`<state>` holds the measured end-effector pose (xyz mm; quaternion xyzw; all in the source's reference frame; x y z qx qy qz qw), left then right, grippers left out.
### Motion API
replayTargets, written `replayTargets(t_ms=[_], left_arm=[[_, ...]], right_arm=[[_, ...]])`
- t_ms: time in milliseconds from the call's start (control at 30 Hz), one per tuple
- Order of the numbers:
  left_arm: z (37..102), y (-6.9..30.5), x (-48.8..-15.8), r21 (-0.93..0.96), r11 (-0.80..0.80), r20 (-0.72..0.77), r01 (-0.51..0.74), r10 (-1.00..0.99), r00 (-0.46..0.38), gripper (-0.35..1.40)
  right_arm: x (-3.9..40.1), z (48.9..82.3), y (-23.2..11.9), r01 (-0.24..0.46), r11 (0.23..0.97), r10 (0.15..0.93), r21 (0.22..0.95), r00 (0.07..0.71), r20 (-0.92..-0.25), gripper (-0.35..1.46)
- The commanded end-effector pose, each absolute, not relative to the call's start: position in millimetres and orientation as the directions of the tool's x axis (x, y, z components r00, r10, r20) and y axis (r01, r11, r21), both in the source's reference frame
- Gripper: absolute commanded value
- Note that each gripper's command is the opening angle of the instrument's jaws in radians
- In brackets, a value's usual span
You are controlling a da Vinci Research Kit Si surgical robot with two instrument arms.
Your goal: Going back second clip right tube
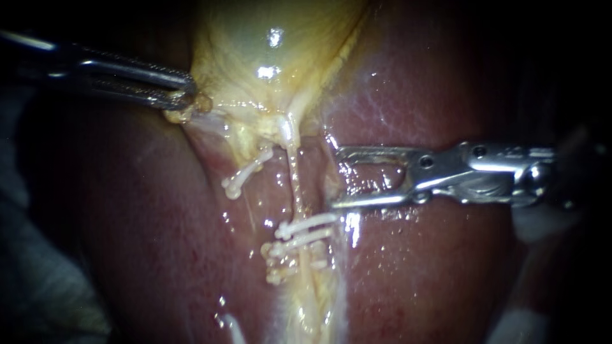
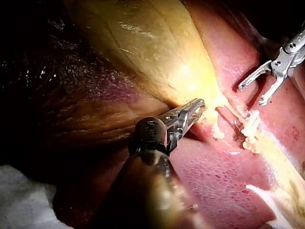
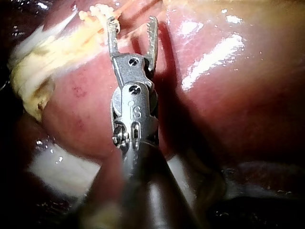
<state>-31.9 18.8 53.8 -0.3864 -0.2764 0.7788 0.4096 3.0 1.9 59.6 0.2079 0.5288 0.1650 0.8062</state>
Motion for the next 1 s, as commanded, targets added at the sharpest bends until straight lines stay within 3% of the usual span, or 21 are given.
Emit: replayTargets(t_ms=[33, 433, 733, 1000], left_arm=[[53.8, 18.8, -31.9, -0.747, -0.511, -0.375, -0.425, 0.852, -0.366, -0.35], [55.6, 18.5, -32.7, -0.741, -0.517, -0.381, -0.43, 0.85, -0.365, -0.35], [60.1, 17.1, -35.4, -0.739, -0.532, -0.391, -0.412, 0.838, -0.38, -0.35], [60.5, 16.9, -35.4, -0.743, -0.529, -0.386, -0.41, 0.839, -0.384, -0.35]], right_arm=[[2.6, 59.2, 1.8, -0.036, 0.867, 0.467, 0.496, 0.402, -0.788, 0.5], [1.0, 56.2, 0.8, 0.038, 0.916, 0.339, 0.399, 0.456, -0.823, 0.5], [0.2, 55.7, 1.1, 0.049, 0.921, 0.324, 0.388, 0.457, -0.828, 0.5], [0.2, 55.6, 1.0, 0.05, 0.921, 0.324, 0.387, 0.457, -0.829, 0.5]])
